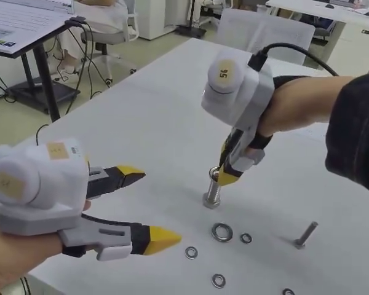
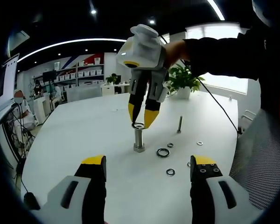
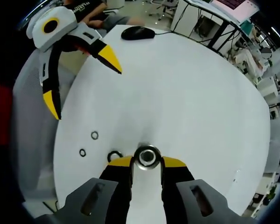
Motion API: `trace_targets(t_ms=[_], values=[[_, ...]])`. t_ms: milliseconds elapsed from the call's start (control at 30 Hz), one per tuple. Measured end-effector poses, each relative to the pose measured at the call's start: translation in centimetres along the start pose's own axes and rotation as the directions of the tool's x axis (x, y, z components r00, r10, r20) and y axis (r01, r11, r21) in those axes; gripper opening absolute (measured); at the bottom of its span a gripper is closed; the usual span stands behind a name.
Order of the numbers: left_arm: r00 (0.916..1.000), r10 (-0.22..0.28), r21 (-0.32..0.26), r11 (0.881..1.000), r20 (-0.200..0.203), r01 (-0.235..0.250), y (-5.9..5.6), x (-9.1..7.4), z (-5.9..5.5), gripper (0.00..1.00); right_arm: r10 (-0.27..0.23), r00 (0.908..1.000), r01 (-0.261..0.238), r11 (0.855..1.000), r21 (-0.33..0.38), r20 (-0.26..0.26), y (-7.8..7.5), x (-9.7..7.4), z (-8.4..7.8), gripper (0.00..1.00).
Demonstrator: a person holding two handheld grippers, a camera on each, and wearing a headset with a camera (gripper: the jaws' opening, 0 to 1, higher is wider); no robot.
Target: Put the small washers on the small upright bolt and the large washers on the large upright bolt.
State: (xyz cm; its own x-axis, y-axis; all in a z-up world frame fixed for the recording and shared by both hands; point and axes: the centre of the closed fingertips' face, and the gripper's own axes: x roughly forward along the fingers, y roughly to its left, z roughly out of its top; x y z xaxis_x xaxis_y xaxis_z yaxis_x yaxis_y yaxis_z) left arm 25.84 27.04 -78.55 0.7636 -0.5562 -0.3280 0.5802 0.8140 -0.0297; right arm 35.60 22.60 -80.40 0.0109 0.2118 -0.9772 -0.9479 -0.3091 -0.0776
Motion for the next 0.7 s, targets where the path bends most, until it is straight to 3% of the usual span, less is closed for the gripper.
trace_targets(t_ms=[700], values=[[1.0, 0.0, -0.001, 1.0, 0.004, 0.0, -0.1, 0.3, 0.0, 0.73, 0.029, 0.9995, -0.028, 1.0, 0.01, -0.013, 0.1, 1.4, -0.7, 0.23]])
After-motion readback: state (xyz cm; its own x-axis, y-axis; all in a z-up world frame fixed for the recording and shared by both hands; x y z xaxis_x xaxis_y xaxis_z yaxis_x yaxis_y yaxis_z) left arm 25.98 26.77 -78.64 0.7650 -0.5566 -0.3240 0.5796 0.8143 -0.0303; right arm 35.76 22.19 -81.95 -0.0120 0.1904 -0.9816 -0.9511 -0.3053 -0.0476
